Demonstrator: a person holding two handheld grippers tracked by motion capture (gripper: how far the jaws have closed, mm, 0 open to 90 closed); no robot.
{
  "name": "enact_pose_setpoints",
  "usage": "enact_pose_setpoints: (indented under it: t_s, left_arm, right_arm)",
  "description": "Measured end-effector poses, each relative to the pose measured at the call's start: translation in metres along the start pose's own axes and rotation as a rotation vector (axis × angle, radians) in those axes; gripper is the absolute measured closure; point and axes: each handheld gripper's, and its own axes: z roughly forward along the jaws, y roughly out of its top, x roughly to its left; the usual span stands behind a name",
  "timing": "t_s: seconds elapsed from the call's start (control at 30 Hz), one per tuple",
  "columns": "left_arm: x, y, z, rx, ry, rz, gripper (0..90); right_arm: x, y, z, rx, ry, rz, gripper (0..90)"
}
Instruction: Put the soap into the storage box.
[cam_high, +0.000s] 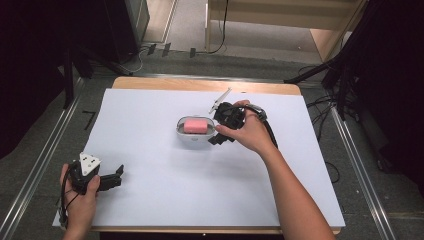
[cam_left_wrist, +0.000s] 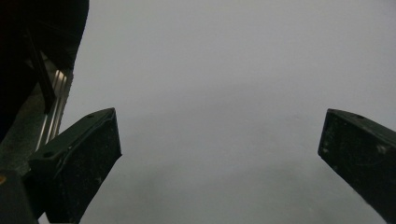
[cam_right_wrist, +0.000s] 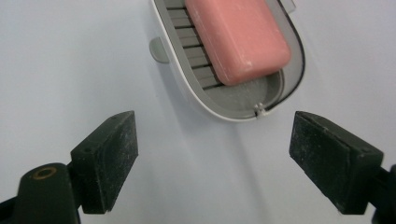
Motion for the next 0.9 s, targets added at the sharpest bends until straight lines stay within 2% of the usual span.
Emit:
enact_pose_setpoints:
  t_s: [0.07, 0.27, 0.3, 0.57, 0.9]
  left_arm:
    - [0.000, 0.000, 0.000, 0.001, 0.000, 0.000, 0.0]
    - [0.000, 0.000, 0.000, 0.001, 0.002, 0.001, 0.0]
    - [0.000, 0.000, 0.000, 0.001, 0.002, 0.001, 0.0]
    - [0.000, 0.000, 0.000, 0.001, 0.003, 0.002, 0.0]
    - [0.000, 0.000, 0.000, -0.001, 0.003, 0.005, 0.0]
  right_arm:
    - [0.000, -0.005, -0.003, -0.001, -0.010, 0.020, 14.5]
    - [0.000, -0.016, -0.007, -0.007, -0.037, 0.036, 12.5]
    - [0.000, -0.022, -0.007, -0.005, -0.040, 0.054, 10.3]
    - [0.000, -0.041, -0.007, -0.004, -0.070, 0.086, 2.1]
    - [0.003, -0.066, -0.006, -0.017, -0.114, 0.124, 0.0]
